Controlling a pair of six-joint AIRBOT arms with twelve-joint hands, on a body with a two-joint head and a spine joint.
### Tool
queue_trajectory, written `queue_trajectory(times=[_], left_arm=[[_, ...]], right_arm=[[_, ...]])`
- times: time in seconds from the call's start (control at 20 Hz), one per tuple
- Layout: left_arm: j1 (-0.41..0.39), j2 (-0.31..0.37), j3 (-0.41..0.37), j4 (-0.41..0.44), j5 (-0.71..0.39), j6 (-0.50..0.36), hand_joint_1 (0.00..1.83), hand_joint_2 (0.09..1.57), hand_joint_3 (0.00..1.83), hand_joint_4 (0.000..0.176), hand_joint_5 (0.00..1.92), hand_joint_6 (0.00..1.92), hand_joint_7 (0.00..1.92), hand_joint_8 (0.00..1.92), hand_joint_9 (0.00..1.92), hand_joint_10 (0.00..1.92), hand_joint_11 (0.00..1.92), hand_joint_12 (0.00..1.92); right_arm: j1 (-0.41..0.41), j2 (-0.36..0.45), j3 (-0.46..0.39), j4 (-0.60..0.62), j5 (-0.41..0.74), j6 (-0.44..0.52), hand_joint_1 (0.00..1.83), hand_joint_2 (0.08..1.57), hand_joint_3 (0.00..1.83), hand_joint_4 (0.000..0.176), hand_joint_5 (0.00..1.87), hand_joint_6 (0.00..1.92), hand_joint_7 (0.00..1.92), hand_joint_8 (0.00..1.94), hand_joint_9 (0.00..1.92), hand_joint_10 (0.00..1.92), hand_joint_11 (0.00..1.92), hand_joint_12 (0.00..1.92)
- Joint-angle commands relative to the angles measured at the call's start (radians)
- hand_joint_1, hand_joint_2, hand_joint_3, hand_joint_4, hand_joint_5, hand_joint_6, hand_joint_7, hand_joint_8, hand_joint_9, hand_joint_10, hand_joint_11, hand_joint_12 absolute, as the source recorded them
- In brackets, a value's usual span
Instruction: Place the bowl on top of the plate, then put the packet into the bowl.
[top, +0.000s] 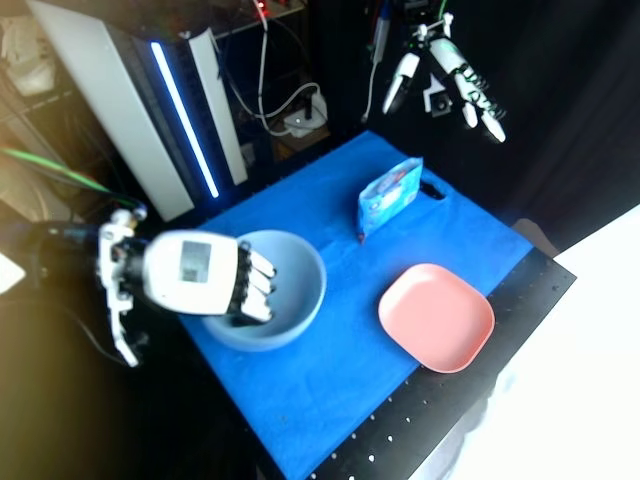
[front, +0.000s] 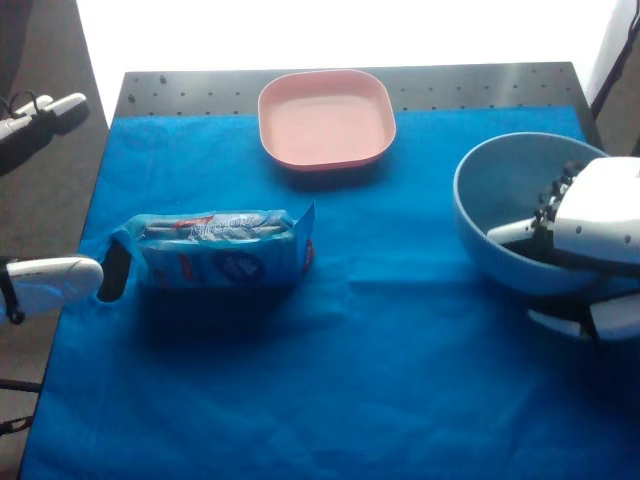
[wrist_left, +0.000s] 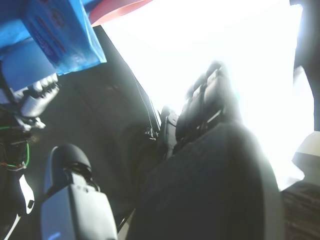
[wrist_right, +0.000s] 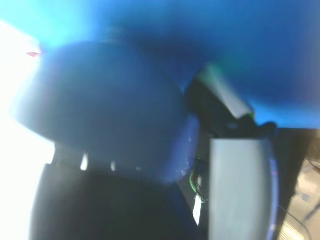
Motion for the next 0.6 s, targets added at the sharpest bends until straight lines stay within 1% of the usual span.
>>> queue_trajectory(times=[0.0,0.05,0.15,0.25,0.3,0.4,0.45,0.5,0.55], left_arm=[[-0.01,-0.003,0.005,-0.012,-0.132,-0.007,0.56,0.93,0.0,0.174,0.11,0.0,0.0,0.0,0.0,0.0,0.0,0.0],[-0.01,-0.003,0.004,-0.012,-0.133,-0.007,0.55,0.93,0.0,0.173,0.11,0.0,0.0,0.0,0.0,0.0,0.0,0.0],[-0.01,-0.003,0.004,-0.012,-0.133,-0.007,0.56,0.94,0.01,0.176,0.1,0.0,0.0,0.0,0.0,0.0,0.0,0.0],[-0.01,-0.003,0.003,-0.012,-0.133,-0.007,0.58,0.94,0.0,0.174,0.1,0.0,0.0,0.0,0.0,0.0,0.0,0.0],[-0.01,-0.004,0.003,-0.012,-0.133,-0.007,0.59,0.94,0.01,0.171,0.11,0.0,0.0,0.0,0.0,0.0,0.0,0.0],[-0.01,-0.004,0.003,-0.012,-0.134,-0.008,0.6,0.95,0.01,0.164,0.11,0.0,0.0,0.0,0.0,0.0,0.0,0.0],[-0.01,-0.004,0.003,-0.013,-0.135,-0.008,0.6,0.95,0.01,0.163,0.11,0.0,0.0,0.0,0.0,0.0,0.0,0.0],[-0.01,-0.004,0.003,-0.013,-0.137,-0.008,0.62,0.95,0.01,0.157,0.11,0.0,0.0,0.0,0.0,0.0,0.0,0.0],[-0.01,-0.004,0.003,-0.013,-0.138,-0.008,0.61,0.95,0.01,0.159,0.11,0.0,0.0,0.0,0.0,0.0,0.0,0.0]], right_arm=[[0.015,-0.001,0.003,0.034,0.089,0.003,0.88,1.13,0.69,0.0,0.52,1.92,1.28,1.94,1.41,1.92,1.38,1.92],[0.017,-0.001,0.003,0.034,0.089,0.003,0.87,1.12,0.71,0.0,0.53,1.92,1.31,1.94,1.47,1.92,1.47,1.92],[0.019,-0.002,0.004,0.034,0.089,0.003,0.87,1.1,0.73,0.0,0.54,1.92,1.35,1.94,1.52,1.92,1.55,1.92],[0.023,-0.002,0.004,0.034,0.089,0.003,0.91,1.03,0.85,0.0,0.58,1.92,1.35,1.94,1.52,1.92,1.54,1.92],[0.028,-0.002,0.004,0.034,0.089,0.003,0.93,0.97,0.95,0.0,0.62,1.92,1.37,1.94,1.53,1.92,1.55,1.92],[0.041,-0.002,0.004,0.034,0.089,0.003,0.93,0.96,0.97,0.0,0.63,1.92,1.36,1.94,1.52,1.92,1.55,1.92],[0.048,-0.002,0.004,0.034,0.089,0.003,0.91,0.96,0.96,0.0,0.63,1.92,1.37,1.94,1.52,1.92,1.55,1.92],[0.063,-0.001,0.004,0.034,0.093,0.003,0.9,0.93,1.02,0.0,0.66,1.92,1.39,1.94,1.54,1.92,1.57,1.92],[0.072,-0.001,0.004,0.034,0.101,0.003,0.95,0.85,1.14,0.0,0.71,1.92,1.39,1.94,1.53,1.92,1.55,1.92]])
